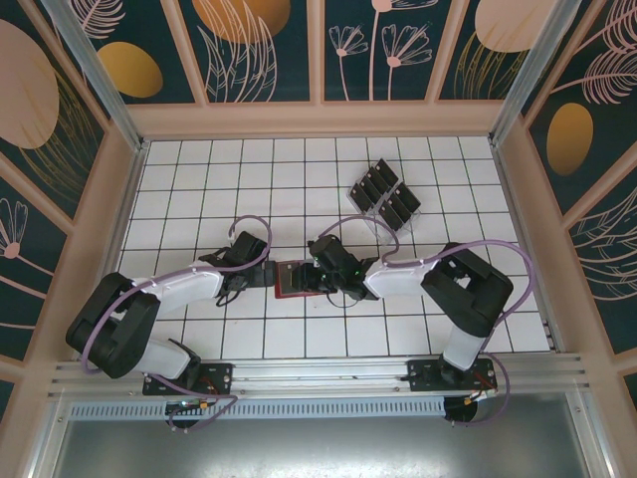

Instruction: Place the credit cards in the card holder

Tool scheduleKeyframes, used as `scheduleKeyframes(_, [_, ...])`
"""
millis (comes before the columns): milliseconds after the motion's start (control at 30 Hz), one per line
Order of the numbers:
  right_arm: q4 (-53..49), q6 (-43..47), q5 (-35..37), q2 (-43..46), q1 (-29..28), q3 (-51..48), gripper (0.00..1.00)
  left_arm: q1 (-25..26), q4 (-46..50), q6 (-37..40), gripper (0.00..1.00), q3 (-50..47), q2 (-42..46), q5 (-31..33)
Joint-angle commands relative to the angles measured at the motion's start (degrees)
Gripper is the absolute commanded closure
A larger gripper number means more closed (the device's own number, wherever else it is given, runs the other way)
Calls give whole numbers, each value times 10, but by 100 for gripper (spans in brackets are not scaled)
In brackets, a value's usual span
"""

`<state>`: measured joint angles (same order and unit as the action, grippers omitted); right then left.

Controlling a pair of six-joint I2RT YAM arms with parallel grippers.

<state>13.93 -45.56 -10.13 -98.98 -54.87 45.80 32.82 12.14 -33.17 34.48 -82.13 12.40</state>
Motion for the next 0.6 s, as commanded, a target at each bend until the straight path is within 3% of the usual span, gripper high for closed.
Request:
scheduleKeyframes(0, [-10,-7,20,22,-5,-13,69,-3,-8,7,2,-7,-6,-1])
scheduleKeyframes(567, [-2,-7,5,-12,-5,-5,69,-3,-12,9,1,-9,-9,-6])
